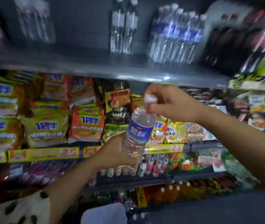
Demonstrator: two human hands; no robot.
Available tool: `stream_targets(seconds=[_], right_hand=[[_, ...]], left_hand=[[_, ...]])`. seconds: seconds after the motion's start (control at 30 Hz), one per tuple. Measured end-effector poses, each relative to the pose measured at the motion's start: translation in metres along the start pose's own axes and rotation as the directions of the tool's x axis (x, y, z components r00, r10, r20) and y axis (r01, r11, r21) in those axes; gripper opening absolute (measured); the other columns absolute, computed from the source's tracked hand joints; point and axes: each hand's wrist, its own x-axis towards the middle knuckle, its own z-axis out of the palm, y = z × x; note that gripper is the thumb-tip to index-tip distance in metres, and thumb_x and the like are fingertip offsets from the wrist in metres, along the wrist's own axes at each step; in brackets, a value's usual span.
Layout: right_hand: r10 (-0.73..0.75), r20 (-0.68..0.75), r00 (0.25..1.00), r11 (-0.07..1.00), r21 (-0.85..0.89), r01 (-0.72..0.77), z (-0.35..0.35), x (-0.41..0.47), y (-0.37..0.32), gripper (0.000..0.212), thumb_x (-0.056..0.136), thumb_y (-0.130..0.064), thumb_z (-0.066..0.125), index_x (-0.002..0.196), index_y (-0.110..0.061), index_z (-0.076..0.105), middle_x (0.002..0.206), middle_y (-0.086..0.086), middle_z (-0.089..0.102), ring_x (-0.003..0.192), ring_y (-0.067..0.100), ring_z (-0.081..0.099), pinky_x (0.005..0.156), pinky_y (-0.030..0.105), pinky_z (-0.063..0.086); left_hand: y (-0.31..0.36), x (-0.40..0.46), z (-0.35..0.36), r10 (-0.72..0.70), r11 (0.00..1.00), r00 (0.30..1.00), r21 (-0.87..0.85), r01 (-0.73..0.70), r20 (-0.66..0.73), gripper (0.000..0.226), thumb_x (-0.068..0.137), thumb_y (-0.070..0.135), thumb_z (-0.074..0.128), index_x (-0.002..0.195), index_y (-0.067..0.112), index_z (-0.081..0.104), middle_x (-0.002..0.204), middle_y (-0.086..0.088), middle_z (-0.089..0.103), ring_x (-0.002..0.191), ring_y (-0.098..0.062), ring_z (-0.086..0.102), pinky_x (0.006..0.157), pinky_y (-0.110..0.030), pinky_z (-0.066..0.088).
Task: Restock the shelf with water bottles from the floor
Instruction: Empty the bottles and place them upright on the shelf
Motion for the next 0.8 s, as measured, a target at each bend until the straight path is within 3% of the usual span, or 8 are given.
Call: stream_targets(seconds=[0.1,0.23,0.37,0.47,0.6,0.73,0.8], right_hand=[[0.003,-0.145,0.989,0.997,-0.076,-0.014,-0.053,-0.008,-0.014,0.023,0.085,-0.038,0.065,0.079,-0.022,0.051,0.065,-0.006,0.054,0.060,0.010,0.047,0.058,0.033,0.042],[-0.041,-0.288,0.957,0.975,-0.220,-0.025,-0.119,-0.007,-0.028,0.023,0.090,-0.031,0.058,0.077,-0.013,0.051,0.065,-0.002,0.051,0.061,0.014,0.047,0.059,0.031,0.037],[-0.090,-0.419,0.903,0.928,-0.364,-0.076,-0.185,0.007,-0.036,0.024,0.090,-0.028,0.055,0.087,-0.004,0.057,0.080,0.009,0.056,0.077,0.025,0.051,0.069,0.037,0.041],[-0.152,-0.487,0.860,0.901,-0.426,-0.082,-0.223,0.020,-0.028,0.027,0.089,-0.030,0.054,0.093,-0.004,0.060,0.091,0.014,0.063,0.086,0.030,0.057,0.074,0.039,0.044],[-0.234,-0.533,0.813,0.855,-0.511,-0.090,-0.253,0.041,0.009,0.030,0.090,-0.033,0.050,0.096,-0.005,0.059,0.098,0.016,0.063,0.091,0.033,0.056,0.074,0.039,0.043],[-0.288,-0.548,0.785,0.837,-0.542,-0.071,-0.274,0.075,0.069,0.028,0.089,-0.038,0.049,0.097,-0.012,0.057,0.098,0.013,0.063,0.091,0.033,0.055,0.071,0.035,0.040],[-0.279,-0.531,0.800,0.830,-0.552,-0.077,-0.285,0.100,0.105,0.029,0.089,-0.039,0.049,0.099,-0.013,0.056,0.103,0.012,0.064,0.094,0.035,0.055,0.072,0.036,0.039]], left_hand=[[0.059,0.014,-0.001,0.134,0.991,0.991,0.018,-0.133,-0.026,0.044,0.065,0.009,0.087,0.100,0.022,0.064,0.089,0.011,0.073,0.083,-0.004,0.069,0.073,-0.022,0.054],[0.129,0.037,0.003,0.226,0.974,0.974,-0.011,-0.227,-0.024,0.047,0.060,0.009,0.089,0.098,0.021,0.064,0.085,0.011,0.074,0.076,0.000,0.068,0.071,-0.020,0.054],[0.192,0.072,-0.006,0.307,0.952,0.951,0.022,-0.306,-0.034,0.045,0.061,0.012,0.089,0.099,0.014,0.066,0.096,-0.002,0.075,0.083,-0.011,0.068,0.083,-0.030,0.054],[0.229,0.102,-0.015,0.349,0.934,0.933,0.116,-0.338,-0.087,0.041,0.061,0.015,0.090,0.093,0.020,0.066,0.093,0.004,0.075,0.085,-0.008,0.070,0.083,-0.026,0.054],[0.253,0.153,-0.018,0.370,0.909,0.915,0.266,-0.320,-0.162,0.038,0.061,0.026,0.090,0.087,0.028,0.062,0.090,0.013,0.072,0.077,0.006,0.065,0.074,-0.012,0.050],[0.256,0.223,-0.012,0.319,0.909,0.895,0.367,-0.197,-0.311,0.051,0.054,0.044,0.090,0.094,0.025,0.065,0.094,0.012,0.070,0.085,-0.003,0.065,0.081,-0.027,0.053],[0.255,0.259,-0.006,0.272,0.924,0.890,0.358,-0.134,-0.366,0.046,0.055,0.043,0.090,0.087,0.022,0.064,0.088,0.009,0.070,0.079,-0.005,0.063,0.073,-0.026,0.053]])
